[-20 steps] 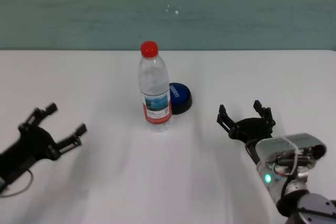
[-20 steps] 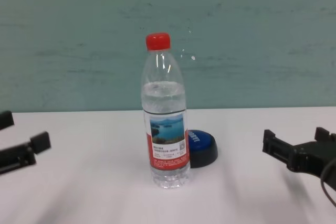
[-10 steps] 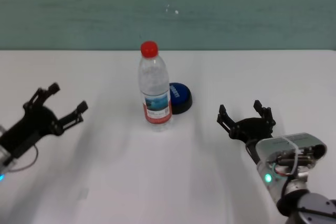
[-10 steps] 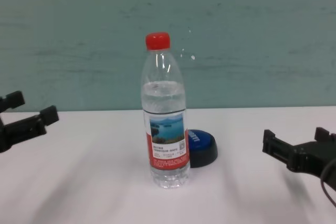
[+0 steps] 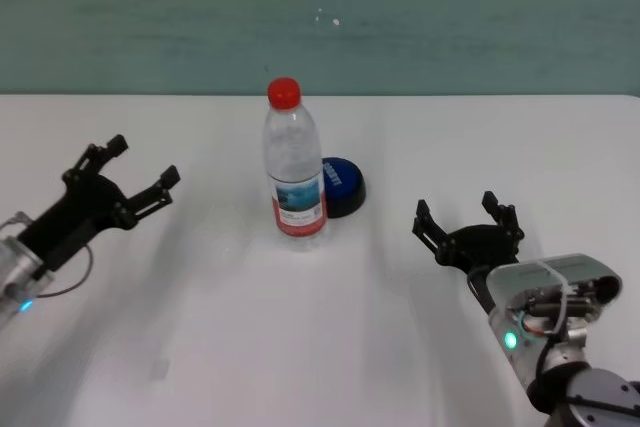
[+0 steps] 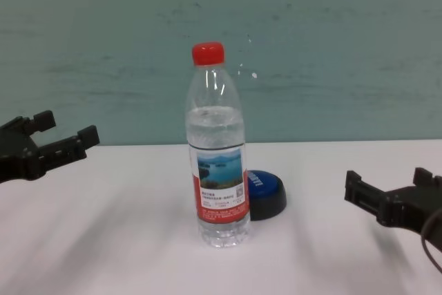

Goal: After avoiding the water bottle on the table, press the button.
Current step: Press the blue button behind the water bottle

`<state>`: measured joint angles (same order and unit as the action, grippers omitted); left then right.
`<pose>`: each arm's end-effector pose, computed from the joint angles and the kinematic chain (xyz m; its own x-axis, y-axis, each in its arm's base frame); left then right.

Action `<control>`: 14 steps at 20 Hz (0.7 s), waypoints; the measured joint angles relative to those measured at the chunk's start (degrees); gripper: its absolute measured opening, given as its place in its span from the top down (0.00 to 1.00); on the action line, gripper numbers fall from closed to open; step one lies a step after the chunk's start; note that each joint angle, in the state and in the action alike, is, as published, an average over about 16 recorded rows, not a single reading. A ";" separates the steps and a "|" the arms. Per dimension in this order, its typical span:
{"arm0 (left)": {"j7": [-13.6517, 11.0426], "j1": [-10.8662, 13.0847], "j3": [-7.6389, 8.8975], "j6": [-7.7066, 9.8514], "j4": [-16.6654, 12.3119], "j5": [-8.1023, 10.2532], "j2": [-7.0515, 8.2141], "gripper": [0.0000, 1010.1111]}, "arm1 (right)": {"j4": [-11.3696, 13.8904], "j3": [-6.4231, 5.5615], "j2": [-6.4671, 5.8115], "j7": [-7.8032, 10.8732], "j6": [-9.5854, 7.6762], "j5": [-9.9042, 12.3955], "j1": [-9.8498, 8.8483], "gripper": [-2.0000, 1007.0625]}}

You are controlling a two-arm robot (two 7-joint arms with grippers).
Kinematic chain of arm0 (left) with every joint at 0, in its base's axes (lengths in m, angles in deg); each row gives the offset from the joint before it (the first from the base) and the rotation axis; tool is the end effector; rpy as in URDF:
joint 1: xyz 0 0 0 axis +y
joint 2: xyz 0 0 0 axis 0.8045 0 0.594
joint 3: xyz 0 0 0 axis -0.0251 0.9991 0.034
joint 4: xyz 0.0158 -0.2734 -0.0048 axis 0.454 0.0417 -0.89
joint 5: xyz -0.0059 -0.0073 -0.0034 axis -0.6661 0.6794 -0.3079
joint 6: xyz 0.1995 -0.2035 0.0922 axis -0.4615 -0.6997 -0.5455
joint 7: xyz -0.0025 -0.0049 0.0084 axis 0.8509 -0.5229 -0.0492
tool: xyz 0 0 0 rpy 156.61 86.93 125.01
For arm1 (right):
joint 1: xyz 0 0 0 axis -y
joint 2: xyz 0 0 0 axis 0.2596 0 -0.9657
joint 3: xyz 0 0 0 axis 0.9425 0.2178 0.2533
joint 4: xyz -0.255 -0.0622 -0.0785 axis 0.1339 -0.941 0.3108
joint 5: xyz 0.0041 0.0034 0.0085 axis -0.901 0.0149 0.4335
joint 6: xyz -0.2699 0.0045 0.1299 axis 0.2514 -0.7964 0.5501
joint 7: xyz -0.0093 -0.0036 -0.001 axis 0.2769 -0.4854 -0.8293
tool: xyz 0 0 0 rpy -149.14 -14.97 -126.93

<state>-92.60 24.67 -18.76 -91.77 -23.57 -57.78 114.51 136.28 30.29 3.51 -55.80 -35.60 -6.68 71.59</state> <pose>0.3626 0.1315 -0.2949 0.5549 0.7725 0.3087 -0.7802 0.6120 -0.1291 0.2923 0.0396 -0.2908 0.2028 -0.9779 -0.0509 0.9792 0.2027 0.0058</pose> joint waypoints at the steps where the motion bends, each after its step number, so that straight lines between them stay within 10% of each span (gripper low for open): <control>1: 0.04 -0.71 -0.26 -0.03 0.80 -0.13 -0.29 0.01 | 0.00 0.00 0.00 0.00 0.00 0.00 0.00 0.00; 14: 0.64 -8.84 -3.05 -0.09 10.88 -2.11 -4.00 0.01 | 0.00 0.00 0.00 0.00 0.00 0.00 0.00 0.00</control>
<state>-91.96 15.84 -21.80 -91.86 -12.69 -59.88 110.51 136.28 30.29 3.51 -55.80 -35.60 -6.68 71.59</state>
